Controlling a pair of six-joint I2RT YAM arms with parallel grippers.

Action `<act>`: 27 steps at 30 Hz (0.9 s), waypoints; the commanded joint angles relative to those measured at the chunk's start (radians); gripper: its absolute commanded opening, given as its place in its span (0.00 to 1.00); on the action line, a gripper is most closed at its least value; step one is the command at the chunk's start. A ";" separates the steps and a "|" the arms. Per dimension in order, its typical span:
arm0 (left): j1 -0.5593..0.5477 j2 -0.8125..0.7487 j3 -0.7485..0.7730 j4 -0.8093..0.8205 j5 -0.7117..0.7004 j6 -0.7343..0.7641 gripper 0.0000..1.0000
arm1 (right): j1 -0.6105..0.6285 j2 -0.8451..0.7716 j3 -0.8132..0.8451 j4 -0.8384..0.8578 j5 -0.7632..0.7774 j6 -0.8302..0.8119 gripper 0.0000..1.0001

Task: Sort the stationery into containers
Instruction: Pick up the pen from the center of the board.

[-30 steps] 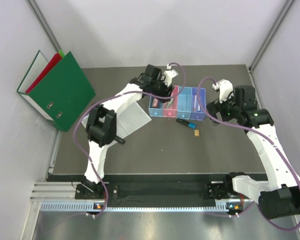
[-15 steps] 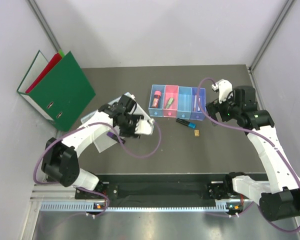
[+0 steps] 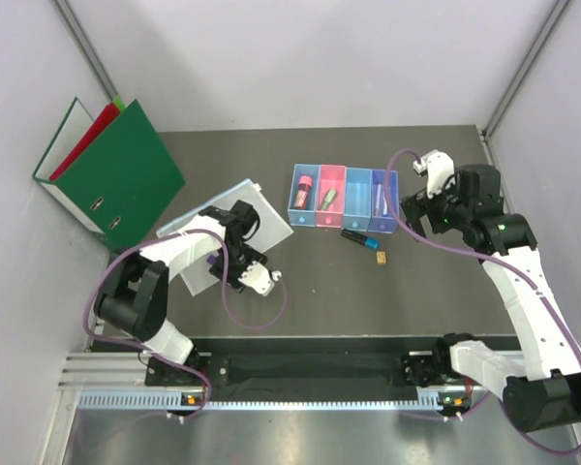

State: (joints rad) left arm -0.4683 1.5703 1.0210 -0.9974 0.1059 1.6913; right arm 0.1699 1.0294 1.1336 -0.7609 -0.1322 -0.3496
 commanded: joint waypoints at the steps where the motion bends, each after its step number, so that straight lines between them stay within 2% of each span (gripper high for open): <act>1: 0.040 0.026 -0.013 -0.007 -0.014 0.162 0.66 | 0.016 0.004 0.051 0.005 0.008 -0.012 0.99; 7: 0.088 0.100 0.014 0.009 0.005 0.174 0.65 | 0.016 0.046 0.078 0.014 0.011 -0.018 1.00; 14: 0.115 0.082 -0.094 0.143 0.025 0.154 0.59 | 0.016 0.074 0.094 0.020 0.019 -0.012 0.99; 18: 0.122 0.082 -0.131 0.198 0.031 0.122 0.45 | 0.016 0.077 0.092 0.021 0.017 -0.008 0.99; 19: 0.122 0.083 -0.139 0.216 0.031 0.116 0.36 | 0.017 0.077 0.092 0.021 0.017 -0.008 0.99; 24: 0.123 0.077 -0.176 0.241 0.029 0.102 0.17 | 0.017 0.074 0.097 0.020 0.020 -0.005 1.00; 27: 0.125 0.066 -0.176 0.233 0.026 0.091 0.00 | 0.017 0.074 0.101 0.018 0.019 -0.003 0.99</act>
State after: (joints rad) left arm -0.3561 1.5978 0.9020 -0.8352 0.0902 1.7813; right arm 0.1703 1.1072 1.1748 -0.7704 -0.1150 -0.3584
